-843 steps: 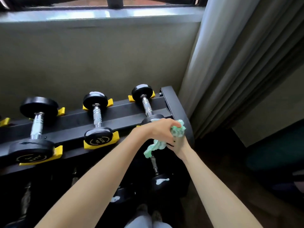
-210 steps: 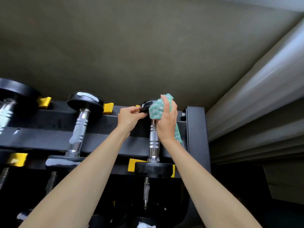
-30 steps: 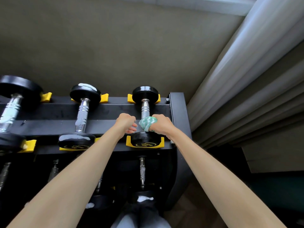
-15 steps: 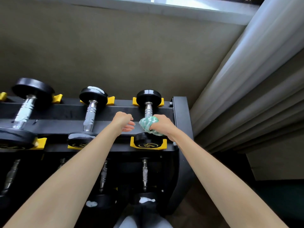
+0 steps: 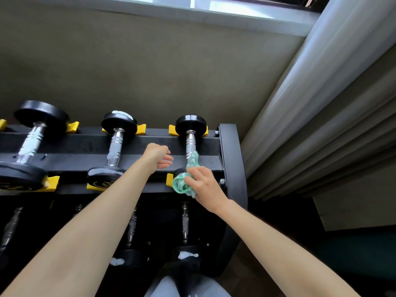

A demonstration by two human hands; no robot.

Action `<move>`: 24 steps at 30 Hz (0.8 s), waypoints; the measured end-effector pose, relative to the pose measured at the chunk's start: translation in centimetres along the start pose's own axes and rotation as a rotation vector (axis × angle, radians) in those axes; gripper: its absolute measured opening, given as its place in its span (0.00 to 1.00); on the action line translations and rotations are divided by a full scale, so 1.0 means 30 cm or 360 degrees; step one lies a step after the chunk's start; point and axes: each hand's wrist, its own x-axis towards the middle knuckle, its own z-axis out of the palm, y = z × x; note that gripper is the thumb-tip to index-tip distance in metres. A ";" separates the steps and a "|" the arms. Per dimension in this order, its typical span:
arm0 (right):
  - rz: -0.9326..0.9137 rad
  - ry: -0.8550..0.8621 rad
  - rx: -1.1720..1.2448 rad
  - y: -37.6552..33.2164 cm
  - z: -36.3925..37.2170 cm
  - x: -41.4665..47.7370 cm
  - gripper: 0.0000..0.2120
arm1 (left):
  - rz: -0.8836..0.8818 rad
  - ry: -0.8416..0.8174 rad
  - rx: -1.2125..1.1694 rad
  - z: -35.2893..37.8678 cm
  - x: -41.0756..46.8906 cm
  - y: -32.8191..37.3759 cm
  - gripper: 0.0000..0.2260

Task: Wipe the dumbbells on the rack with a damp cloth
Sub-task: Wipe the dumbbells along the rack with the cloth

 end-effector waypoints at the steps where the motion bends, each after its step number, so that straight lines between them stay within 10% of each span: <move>1: -0.0012 -0.0004 -0.0012 0.004 -0.001 0.000 0.16 | 0.0005 0.0002 -0.0005 0.003 -0.008 -0.001 0.08; 8: -0.0083 -0.0139 0.0022 0.008 0.003 -0.081 0.21 | -0.0002 -0.0009 -0.0035 0.035 -0.066 -0.016 0.09; 12: 0.0634 -0.0132 0.0250 0.069 -0.049 -0.147 0.15 | 0.0020 0.0031 -0.0080 0.029 -0.081 -0.014 0.07; 16: 0.1561 -0.0228 0.1111 0.125 -0.158 -0.079 0.11 | 0.0027 0.0020 -0.0134 0.049 -0.126 0.015 0.07; 24: 0.1949 0.0301 0.2934 0.042 -0.221 0.048 0.10 | 0.0099 -0.0174 -0.0070 0.019 -0.197 0.065 0.13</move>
